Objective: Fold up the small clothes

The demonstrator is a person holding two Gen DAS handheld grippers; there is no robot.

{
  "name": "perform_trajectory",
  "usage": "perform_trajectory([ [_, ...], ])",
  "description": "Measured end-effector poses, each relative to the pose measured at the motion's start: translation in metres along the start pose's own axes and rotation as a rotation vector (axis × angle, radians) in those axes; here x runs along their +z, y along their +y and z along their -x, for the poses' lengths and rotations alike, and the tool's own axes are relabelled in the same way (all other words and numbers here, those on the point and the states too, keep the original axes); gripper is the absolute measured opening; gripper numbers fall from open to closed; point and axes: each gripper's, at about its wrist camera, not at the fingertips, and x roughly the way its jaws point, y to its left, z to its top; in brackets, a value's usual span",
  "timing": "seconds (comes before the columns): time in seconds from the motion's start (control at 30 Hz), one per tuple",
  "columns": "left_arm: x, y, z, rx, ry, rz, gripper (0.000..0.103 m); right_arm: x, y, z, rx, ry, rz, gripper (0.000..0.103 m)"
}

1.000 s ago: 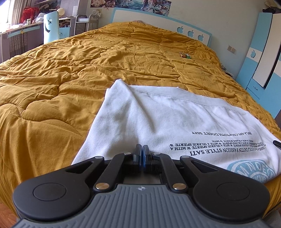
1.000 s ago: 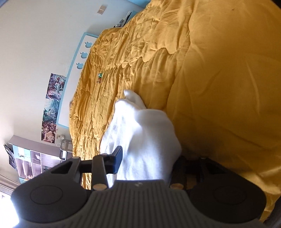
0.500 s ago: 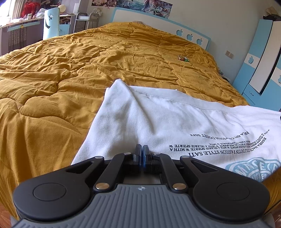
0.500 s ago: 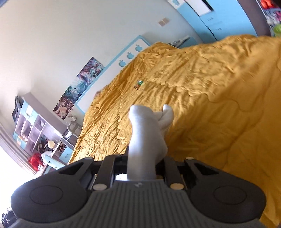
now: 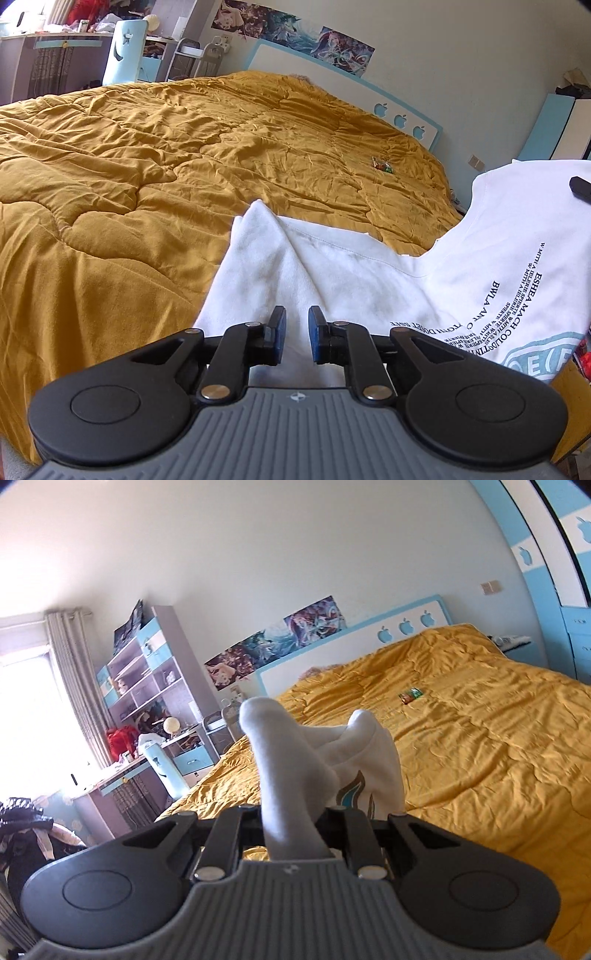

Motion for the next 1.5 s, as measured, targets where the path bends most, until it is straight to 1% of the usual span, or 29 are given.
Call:
perform_trajectory([
  [0.13, 0.009, 0.015, 0.007, 0.038, -0.037, 0.065, 0.018, -0.005, 0.038, -0.016, 0.036, 0.011, 0.098, 0.012],
  [0.2, 0.014, 0.025, 0.01, 0.063, -0.04, 0.097, 0.021, -0.012, 0.056, -0.025, 0.051, 0.011, 0.158, 0.012],
  [0.23, 0.016, 0.03, 0.012, 0.071, -0.038, 0.121, 0.021, -0.019, 0.07, -0.031, 0.062, 0.013, 0.207, 0.012],
  [0.3, 0.018, 0.043, 0.017, 0.095, -0.058, 0.184, 0.021, -0.035, 0.096, -0.046, 0.083, 0.031, 0.32, 0.011],
  [0.37, 0.021, 0.052, 0.024, 0.123, -0.081, 0.215, 0.021, -0.059, 0.12, -0.06, 0.11, 0.06, 0.43, 0.011],
  [0.43, 0.023, 0.061, 0.032, 0.159, -0.109, 0.217, 0.021, -0.087, 0.138, -0.074, 0.161, 0.112, 0.509, 0.011],
  [0.47, 0.023, 0.063, 0.034, 0.173, -0.113, 0.207, 0.021, -0.105, 0.146, -0.082, 0.191, 0.155, 0.552, 0.011],
  [0.5, 0.023, 0.066, 0.037, 0.19, -0.115, 0.196, 0.021, -0.119, 0.152, -0.087, 0.214, 0.188, 0.587, 0.011],
  [0.57, 0.021, 0.071, 0.039, 0.216, -0.121, 0.201, 0.022, -0.158, 0.169, -0.098, 0.268, 0.281, 0.687, 0.011],
  [0.63, 0.019, 0.076, 0.04, 0.224, -0.107, 0.215, 0.022, -0.184, 0.179, -0.1, 0.292, 0.334, 0.731, 0.011],
  [0.7, 0.018, 0.079, 0.039, 0.228, -0.1, 0.222, 0.022, -0.198, 0.185, -0.096, 0.323, 0.356, 0.749, 0.011],
  [0.77, 0.018, 0.079, 0.037, 0.23, -0.1, 0.219, 0.022, -0.204, 0.188, -0.094, 0.331, 0.365, 0.808, 0.011],
  [0.83, 0.019, 0.078, 0.035, 0.227, -0.1, 0.216, 0.022, -0.212, 0.188, -0.097, 0.336, 0.424, 0.861, 0.011],
  [0.87, 0.019, 0.076, 0.035, 0.222, -0.098, 0.212, 0.022, -0.215, 0.184, -0.097, 0.335, 0.451, 0.864, 0.012],
  [0.9, 0.019, 0.075, 0.035, 0.215, -0.093, 0.205, 0.022, -0.216, 0.182, -0.097, 0.336, 0.46, 0.862, 0.013],
  [0.93, 0.019, 0.074, 0.034, 0.209, -0.089, 0.195, 0.022, -0.218, 0.182, -0.095, 0.345, 0.47, 0.857, 0.02],
  [0.97, 0.019, 0.072, 0.033, 0.201, -0.086, 0.182, 0.022, -0.217, 0.181, -0.092, 0.369, 0.486, 0.831, 0.033],
  [1.0, 0.019, 0.07, 0.033, 0.192, -0.084, 0.169, 0.024, -0.213, 0.179, -0.092, 0.403, 0.505, 0.779, 0.041],
  [1.03, 0.019, 0.068, 0.033, 0.181, -0.084, 0.153, 0.027, -0.203, 0.173, -0.091, 0.472, 0.537, 0.676, 0.056],
  [1.07, 0.02, 0.067, 0.033, 0.176, -0.084, 0.148, 0.028, -0.195, 0.164, -0.092, 0.541, 0.574, 0.567, 0.061],
  [1.13, 0.022, 0.066, 0.034, 0.18, -0.092, 0.153, 0.034, -0.182, 0.147, -0.095, 0.61, 0.636, 0.423, 0.06],
  [1.2, 0.024, 0.067, 0.034, 0.185, -0.101, 0.163, 0.036, -0.17, 0.124, -0.101, 0.67, 0.712, 0.262, 0.06],
  [1.27, 0.026, 0.066, 0.034, 0.181, -0.104, 0.162, 0.036, -0.161, 0.095, -0.106, 0.735, 0.794, 0.018, 0.057],
  [1.3, 0.029, 0.064, 0.034, 0.169, -0.106, 0.152, 0.037, -0.16, 0.086, -0.107, 0.761, 0.812, -0.059, 0.054],
  [1.33, 0.031, 0.061, 0.034, 0.155, -0.112, 0.139, 0.038, -0.157, 0.075, -0.104, 0.792, 0.807, -0.136, 0.052],
  [1.37, 0.032, 0.057, 0.035, 0.138, -0.12, 0.125, 0.038, -0.153, 0.066, -0.097, 0.813, 0.774, -0.179, 0.052],
  [1.4, 0.033, 0.051, 0.037, 0.111, -0.128, 0.106, 0.038, -0.146, 0.059, -0.09, 0.817, 0.732, -0.194, 0.052],
  [1.43, 0.033, 0.046, 0.037, 0.086, -0.132, 0.088, 0.039, -0.14, 0.052, -0.084, 0.803, 0.692, -0.194, 0.052],
  [1.5, 0.03, 0.03, 0.038, 0.003, -0.132, 0.032, 0.039, -0.125, 0.04, -0.074, 0.728, 0.626, -0.155, 0.053],
])
